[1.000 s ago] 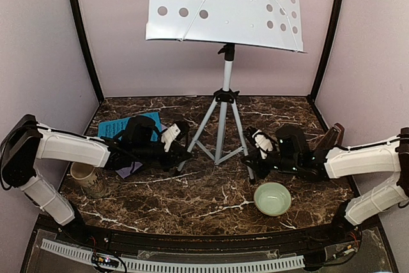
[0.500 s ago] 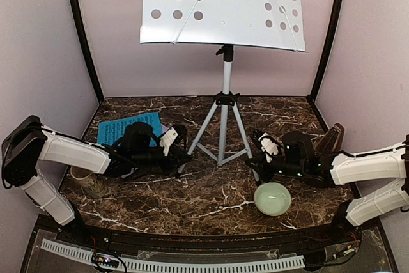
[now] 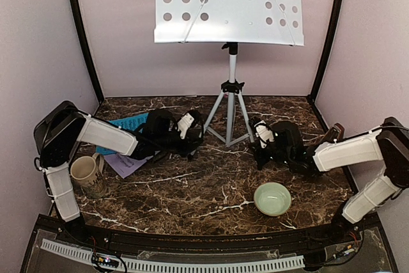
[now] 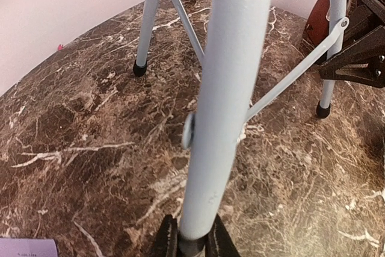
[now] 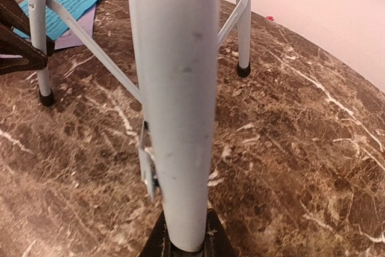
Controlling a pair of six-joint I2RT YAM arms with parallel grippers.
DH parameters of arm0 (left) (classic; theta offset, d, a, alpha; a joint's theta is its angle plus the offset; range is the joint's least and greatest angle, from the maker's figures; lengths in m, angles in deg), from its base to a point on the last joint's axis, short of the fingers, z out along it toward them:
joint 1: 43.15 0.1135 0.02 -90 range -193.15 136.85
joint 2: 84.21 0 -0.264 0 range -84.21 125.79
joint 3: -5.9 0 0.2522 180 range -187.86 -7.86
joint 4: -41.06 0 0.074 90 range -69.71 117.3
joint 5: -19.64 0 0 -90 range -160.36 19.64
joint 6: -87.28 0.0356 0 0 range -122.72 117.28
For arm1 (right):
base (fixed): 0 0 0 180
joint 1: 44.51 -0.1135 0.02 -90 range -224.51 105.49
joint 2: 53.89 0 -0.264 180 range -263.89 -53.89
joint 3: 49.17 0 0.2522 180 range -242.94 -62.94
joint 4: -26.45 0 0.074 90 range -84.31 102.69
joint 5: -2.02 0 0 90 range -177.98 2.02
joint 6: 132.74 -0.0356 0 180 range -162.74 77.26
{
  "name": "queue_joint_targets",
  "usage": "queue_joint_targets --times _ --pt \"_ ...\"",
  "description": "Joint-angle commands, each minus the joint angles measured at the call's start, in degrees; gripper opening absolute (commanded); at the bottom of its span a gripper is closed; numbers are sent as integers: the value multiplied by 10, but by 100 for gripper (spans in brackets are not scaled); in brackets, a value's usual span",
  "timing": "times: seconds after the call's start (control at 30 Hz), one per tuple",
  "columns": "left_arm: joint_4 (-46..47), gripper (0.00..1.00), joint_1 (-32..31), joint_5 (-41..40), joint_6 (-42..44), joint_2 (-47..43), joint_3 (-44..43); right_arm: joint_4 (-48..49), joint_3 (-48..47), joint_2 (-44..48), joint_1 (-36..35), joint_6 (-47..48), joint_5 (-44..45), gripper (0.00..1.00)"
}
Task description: Set up the instrument practice props
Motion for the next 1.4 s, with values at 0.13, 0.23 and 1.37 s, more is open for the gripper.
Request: queue_joint_targets --times 0.13,0.23,1.37 --pt "-125 0 90 -32 -49 73 -102 13 -92 -96 74 -5 -9 0" --pt "-126 0 91 -26 -45 63 -87 -5 -89 -90 83 -9 -23 0" --pt "-187 0 94 -48 -71 27 -27 -155 -98 -68 99 -115 -10 0"
